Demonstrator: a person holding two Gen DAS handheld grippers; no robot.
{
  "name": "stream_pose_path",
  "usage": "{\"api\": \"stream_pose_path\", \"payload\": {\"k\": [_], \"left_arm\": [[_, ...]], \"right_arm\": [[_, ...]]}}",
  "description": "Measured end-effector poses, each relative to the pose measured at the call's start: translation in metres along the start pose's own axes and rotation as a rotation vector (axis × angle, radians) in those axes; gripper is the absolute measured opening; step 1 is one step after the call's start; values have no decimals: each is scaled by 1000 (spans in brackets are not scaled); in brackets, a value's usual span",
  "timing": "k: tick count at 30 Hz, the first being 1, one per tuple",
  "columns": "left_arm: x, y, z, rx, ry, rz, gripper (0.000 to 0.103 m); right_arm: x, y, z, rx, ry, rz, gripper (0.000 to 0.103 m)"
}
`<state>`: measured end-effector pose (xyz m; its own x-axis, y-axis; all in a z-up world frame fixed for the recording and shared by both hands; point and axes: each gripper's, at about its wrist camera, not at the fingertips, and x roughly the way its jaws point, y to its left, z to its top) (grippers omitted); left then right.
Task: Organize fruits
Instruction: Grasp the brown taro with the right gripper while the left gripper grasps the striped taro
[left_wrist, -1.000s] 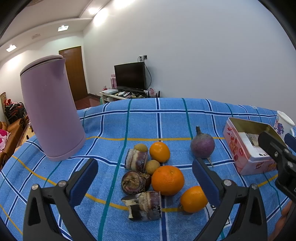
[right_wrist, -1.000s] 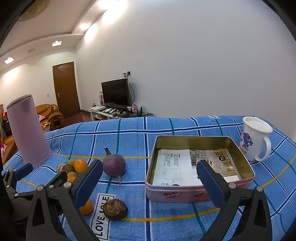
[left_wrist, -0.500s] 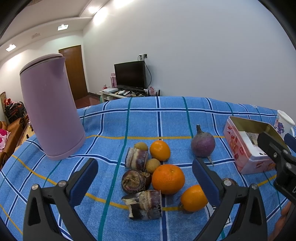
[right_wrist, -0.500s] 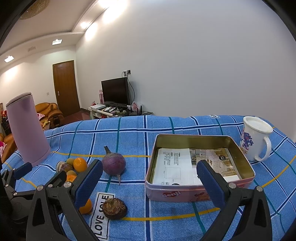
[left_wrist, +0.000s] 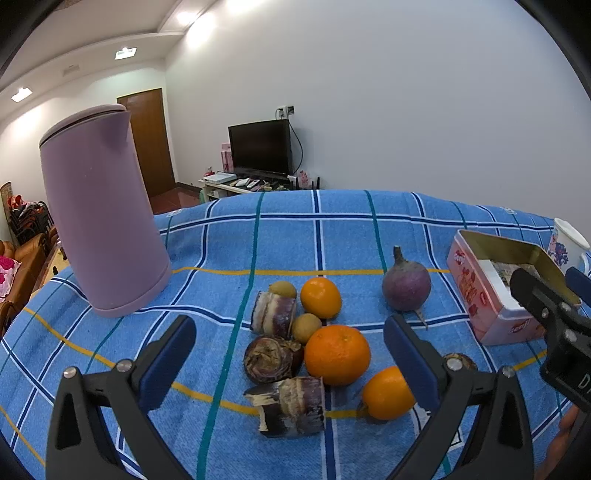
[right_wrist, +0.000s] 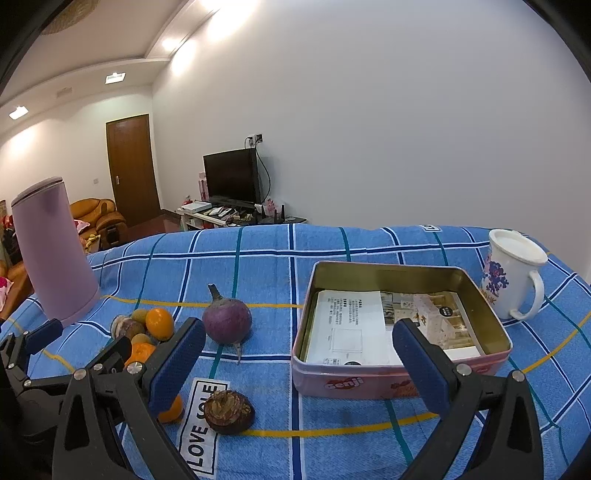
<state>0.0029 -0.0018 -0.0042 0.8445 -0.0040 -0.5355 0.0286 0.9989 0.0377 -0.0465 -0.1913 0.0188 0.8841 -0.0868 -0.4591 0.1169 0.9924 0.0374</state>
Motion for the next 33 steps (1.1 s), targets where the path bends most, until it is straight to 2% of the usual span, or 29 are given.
{"api": "stream_pose_path", "payload": {"k": [9, 14, 18, 20, 25, 27, 29, 33], "left_arm": [[2, 4, -1, 7, 18, -6, 103], [6, 12, 0, 52, 22, 29, 103], [9, 23, 3, 76, 47, 7, 103], [12, 29, 4, 79, 70, -7, 103], [13, 47, 7, 61, 102, -56, 103], [11, 52, 7, 63, 110, -100, 103], [8, 53, 6, 87, 119, -127, 103], [8, 48, -1, 142, 155, -184, 99]], "right_arm": [[1, 3, -1, -12, 14, 14, 102], [1, 4, -1, -26, 29, 21, 102], [3, 1, 0, -17, 61, 77, 101], [5, 2, -2, -5, 89, 127, 98], [21, 15, -11, -38, 205, 211, 60], [29, 20, -16, -54, 255, 218, 56], [38, 21, -22, -52, 304, 230, 56], [45, 25, -29, -83, 340, 215, 55]]}}
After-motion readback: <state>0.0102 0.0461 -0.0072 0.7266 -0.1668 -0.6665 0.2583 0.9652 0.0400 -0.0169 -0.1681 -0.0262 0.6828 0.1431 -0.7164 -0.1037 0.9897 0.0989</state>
